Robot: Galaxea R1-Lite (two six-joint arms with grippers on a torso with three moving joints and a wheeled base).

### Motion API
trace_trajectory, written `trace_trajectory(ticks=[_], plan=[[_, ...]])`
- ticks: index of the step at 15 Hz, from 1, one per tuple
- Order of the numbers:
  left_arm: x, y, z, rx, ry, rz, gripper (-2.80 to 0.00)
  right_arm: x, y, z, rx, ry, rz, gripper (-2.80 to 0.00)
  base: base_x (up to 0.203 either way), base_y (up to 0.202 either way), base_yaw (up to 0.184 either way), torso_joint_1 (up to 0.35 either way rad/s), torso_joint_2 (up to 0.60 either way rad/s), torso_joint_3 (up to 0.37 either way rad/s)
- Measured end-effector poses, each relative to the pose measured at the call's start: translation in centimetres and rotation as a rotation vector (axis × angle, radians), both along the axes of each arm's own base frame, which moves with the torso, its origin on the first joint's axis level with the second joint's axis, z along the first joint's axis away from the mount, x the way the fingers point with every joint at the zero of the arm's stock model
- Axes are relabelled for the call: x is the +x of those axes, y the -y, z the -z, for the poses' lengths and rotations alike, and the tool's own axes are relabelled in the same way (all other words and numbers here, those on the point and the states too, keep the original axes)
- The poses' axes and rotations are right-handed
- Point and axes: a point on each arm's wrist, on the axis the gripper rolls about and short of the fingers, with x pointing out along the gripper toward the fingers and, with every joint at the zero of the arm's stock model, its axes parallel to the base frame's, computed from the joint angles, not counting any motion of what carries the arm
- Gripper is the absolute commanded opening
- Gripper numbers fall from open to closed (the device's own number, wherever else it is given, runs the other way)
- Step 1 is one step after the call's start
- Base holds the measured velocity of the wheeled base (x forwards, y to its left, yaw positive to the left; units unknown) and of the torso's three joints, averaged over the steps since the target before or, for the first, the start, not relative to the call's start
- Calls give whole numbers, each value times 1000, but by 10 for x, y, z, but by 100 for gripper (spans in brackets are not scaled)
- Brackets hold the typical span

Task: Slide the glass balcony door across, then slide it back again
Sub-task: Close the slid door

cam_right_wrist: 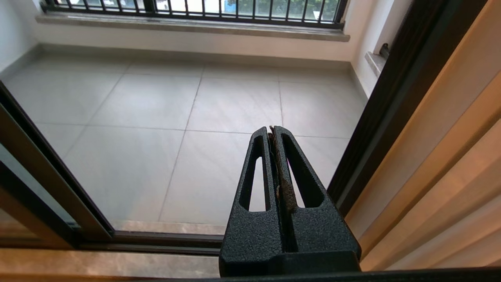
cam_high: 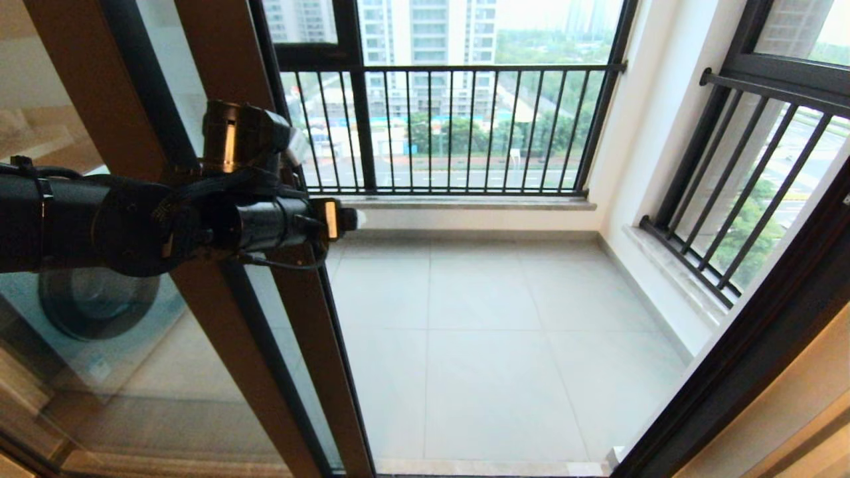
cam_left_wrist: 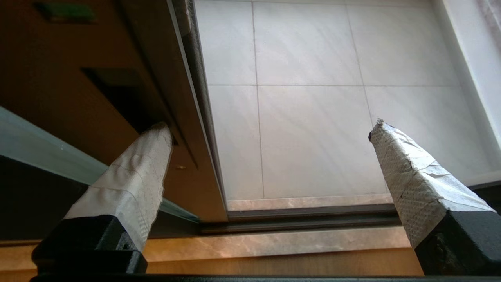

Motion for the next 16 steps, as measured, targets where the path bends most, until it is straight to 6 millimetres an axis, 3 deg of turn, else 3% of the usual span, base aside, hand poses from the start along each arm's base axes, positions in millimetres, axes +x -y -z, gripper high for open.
trace_trajectory(ticks=[7, 16], plan=[[-6, 6, 2, 12, -8, 10, 0, 0, 0, 0, 0, 0, 0, -280, 0, 0, 0, 0, 0, 0], [-13, -18, -8, 30, 17, -41, 0, 0, 0, 0, 0, 0, 0, -280, 0, 0, 0, 0, 0, 0]])
